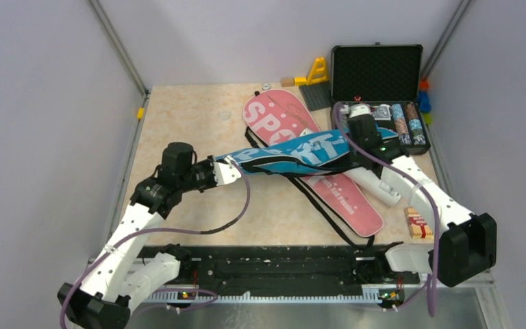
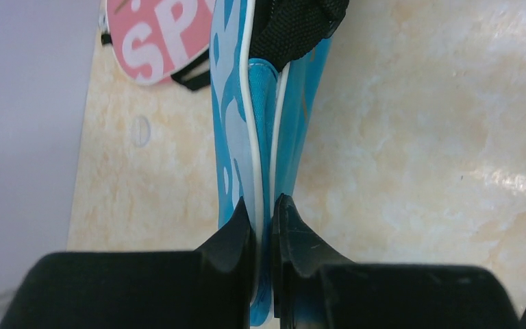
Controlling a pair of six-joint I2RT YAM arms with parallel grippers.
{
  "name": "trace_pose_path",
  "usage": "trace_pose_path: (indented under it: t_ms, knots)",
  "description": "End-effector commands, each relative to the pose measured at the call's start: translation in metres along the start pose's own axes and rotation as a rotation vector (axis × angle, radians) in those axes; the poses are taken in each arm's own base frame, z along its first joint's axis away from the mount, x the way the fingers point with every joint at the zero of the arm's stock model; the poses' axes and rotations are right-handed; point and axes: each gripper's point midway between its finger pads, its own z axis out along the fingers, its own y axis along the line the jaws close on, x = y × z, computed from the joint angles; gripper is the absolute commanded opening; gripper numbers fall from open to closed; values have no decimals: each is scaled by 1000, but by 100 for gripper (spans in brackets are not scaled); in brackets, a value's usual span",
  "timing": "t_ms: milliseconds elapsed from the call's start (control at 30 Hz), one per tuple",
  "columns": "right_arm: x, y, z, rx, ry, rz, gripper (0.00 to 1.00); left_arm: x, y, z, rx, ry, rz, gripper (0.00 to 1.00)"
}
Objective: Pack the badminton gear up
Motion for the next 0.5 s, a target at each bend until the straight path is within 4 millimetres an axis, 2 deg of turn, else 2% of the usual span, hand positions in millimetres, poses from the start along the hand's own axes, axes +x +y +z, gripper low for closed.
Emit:
trace_pose_path:
  t_ms: [0,33,100,200,333,400,467]
  knots:
    - [37,-127,-19,525,163,-47,0,22,21,-27,-127,111,-4,0]
    - [35,-126,-17,517,164,-39,0,21,21,-27,-127,103,-3,0]
    - [25,-107,-7,406,129,-20,0,17,17,-24,-110,76,-9,0]
    - [6,-57,4,139,20,-8,0,7,12,-20,-72,24,-30,0]
    - [-18,15,-10,-251,-110,172,2,-2,3,-18,-32,-32,-31,0]
    - [-25,53,-26,-476,-167,215,30,-4,0,-17,-22,-48,-36,0]
    - [-20,85,-42,-681,-187,224,44,-5,-2,-16,-13,-56,-45,0]
